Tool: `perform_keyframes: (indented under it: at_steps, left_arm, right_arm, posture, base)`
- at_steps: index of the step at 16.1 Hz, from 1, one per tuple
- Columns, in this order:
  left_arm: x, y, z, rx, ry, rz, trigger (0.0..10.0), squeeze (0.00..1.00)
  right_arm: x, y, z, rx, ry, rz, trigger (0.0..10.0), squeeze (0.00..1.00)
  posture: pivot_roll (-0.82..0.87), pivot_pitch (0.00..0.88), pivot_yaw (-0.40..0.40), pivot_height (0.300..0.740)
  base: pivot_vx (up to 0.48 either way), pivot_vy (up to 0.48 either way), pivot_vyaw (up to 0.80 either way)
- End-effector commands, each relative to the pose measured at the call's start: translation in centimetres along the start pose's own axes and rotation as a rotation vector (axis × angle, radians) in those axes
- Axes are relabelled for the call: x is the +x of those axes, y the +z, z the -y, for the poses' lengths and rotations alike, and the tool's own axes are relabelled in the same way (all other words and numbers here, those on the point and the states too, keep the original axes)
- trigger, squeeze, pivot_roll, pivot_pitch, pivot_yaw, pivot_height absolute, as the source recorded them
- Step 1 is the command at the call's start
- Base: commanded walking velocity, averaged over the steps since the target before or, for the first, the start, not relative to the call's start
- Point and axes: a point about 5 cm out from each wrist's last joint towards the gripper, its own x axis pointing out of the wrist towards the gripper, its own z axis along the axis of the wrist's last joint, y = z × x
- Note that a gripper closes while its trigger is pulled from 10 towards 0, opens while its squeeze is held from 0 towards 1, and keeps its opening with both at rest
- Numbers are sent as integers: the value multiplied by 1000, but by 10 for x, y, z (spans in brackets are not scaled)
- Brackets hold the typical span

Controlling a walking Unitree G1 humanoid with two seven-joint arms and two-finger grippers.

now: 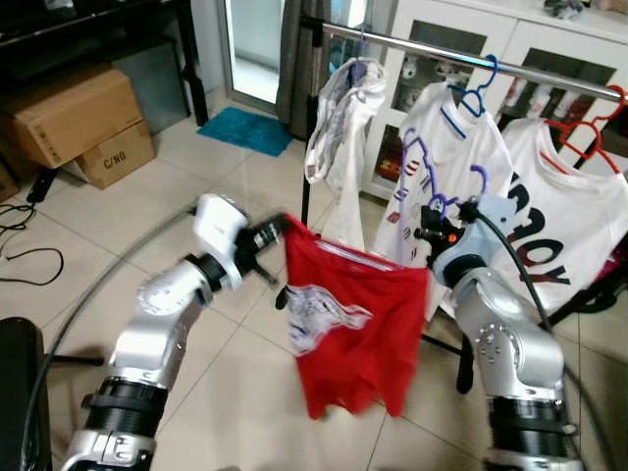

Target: Hang hanger

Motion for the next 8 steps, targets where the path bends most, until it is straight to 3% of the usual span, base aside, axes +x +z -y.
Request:
perform_keyframes:
  at_steps: [1, 2, 3, 5, 7, 8]
  left_arm:
    - [-2, 40, -15, -57, 79, 197, 0, 0]
    - [-1, 71, -27, -138, 117, 339, 0, 0]
    - [2, 96, -33, -211, 103, 454, 0, 0]
    - [4, 115, -35, -283, 73, 542, 0, 0]
    - [14, 90, -40, -170, 123, 339, 0, 0]
    - [15, 81, -42, -139, 150, 281, 0, 0]
  right_arm:
    - [-2, 14, 2, 30, -2, 87, 10000, 0]
    - [-3, 12, 5, 6, -9, 94, 5451, 0]
    - [-3, 7, 7, -29, 3, 81, 0, 0]
    - [-2, 4, 5, -21, 34, 77, 0, 0]
    - [1, 25, -23, 124, 211, 199, 0, 0]
    - [1, 30, -29, 162, 244, 227, 0, 0]
  posture:
    - [-152, 0, -47, 740]
    - [-148, 0, -50, 740]
    - [-129, 0, -55, 740]
    - [-129, 0, -55, 740]
    - [-132, 0, -45, 740]
    - [-132, 0, -45, 740]
  base:
    - [0, 0, 0]
    - [0, 0, 0]
    - [0, 0, 0]
    - [0, 0, 0]
    - [0, 0, 0]
    - [0, 0, 0]
